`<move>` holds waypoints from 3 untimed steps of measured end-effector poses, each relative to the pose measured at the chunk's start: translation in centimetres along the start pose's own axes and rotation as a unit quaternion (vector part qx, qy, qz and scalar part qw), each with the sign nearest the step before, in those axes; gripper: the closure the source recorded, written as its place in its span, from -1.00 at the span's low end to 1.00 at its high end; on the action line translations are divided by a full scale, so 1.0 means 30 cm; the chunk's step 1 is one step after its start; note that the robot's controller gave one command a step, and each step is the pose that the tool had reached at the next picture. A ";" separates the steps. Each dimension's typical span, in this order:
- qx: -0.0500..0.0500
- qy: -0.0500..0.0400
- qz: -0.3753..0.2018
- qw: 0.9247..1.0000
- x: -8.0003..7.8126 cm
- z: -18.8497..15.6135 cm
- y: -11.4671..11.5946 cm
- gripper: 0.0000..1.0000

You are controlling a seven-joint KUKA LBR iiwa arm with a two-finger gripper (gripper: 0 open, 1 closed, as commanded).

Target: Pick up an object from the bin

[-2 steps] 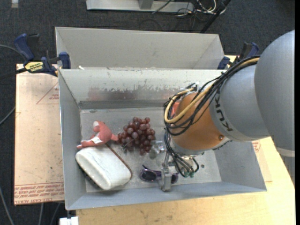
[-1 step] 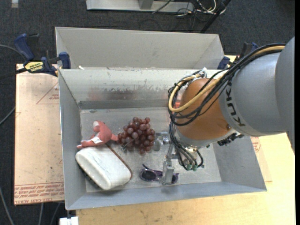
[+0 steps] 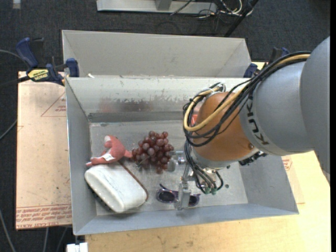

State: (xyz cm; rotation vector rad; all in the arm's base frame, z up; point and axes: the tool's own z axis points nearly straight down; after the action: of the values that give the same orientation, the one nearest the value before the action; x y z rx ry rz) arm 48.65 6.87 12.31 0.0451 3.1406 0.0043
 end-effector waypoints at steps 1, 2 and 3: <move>-0.001 -0.002 -0.091 0.996 0.009 0.143 -0.027 -1.00; -0.001 -0.001 -0.058 0.998 0.022 0.177 -0.002 1.00; -0.001 -0.001 -0.058 0.998 0.022 0.178 -0.002 1.00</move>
Offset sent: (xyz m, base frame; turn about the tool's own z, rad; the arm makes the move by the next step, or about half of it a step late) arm -0.0069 -0.0010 -0.0531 -0.1151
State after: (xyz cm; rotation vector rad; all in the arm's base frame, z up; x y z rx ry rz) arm 47.99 6.85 6.97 -0.1375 3.1364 0.0063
